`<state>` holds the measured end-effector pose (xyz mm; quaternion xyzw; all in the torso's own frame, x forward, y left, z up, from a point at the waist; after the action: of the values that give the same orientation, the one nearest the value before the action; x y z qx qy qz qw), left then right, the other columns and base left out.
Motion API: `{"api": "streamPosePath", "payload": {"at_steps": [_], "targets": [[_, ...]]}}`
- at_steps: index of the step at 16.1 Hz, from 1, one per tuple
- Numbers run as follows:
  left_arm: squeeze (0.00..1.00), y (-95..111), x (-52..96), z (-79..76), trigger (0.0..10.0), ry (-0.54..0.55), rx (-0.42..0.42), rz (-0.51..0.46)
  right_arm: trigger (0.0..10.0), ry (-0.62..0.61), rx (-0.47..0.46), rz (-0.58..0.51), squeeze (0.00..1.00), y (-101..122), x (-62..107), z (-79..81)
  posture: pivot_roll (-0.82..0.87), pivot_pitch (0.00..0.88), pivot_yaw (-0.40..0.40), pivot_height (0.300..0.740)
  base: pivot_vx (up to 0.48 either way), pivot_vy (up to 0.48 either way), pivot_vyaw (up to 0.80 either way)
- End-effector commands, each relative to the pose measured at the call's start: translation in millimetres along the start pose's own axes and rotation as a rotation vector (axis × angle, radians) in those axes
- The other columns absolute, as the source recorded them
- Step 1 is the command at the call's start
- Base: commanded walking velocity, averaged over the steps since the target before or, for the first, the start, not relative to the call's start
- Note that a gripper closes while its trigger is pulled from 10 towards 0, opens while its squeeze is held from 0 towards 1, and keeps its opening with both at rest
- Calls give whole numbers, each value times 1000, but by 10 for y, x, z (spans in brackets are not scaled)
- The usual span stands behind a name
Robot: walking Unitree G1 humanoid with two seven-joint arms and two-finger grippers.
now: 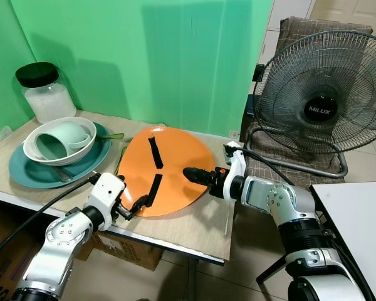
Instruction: Setting the table
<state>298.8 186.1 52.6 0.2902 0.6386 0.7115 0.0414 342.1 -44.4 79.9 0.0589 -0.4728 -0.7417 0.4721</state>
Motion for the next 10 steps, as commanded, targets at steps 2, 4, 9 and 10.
{"api": "streamPosePath", "payload": {"at_steps": [2,4,9,10], "targets": [[0,-209,0,-11,10000,3,7,88,0,25,1,-20,0,90,0,50,-82,0,-10,740,0,0,0],[0,-205,-1,-4,10000,4,4,87,0,27,-1,-23,0,91,-1,54,-82,0,-10,740,0,0,0],[0,-159,3,23,10000,9,-7,77,0,24,6,-25,0,83,-4,58,-80,0,-5,740,0,0,0],[0,-154,4,31,10000,11,-10,76,0,21,5,-26,0,86,-4,53,-79,0,-5,740,0,0,0]]}}
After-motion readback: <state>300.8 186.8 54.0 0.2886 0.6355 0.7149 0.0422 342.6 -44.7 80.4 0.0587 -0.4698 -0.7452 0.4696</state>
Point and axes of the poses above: a point about 5 cm out from each wrist's last joint towards the gripper, its own x axis pointing back from the gripper into the wrist, its own y axis along the axis of the wrist's last joint, z = x × y, the point moved 5 cm from there along -x, pointing out of the wrist towards the gripper, and after that the axes turned 13 degrees about x, right-handed, at the moved point
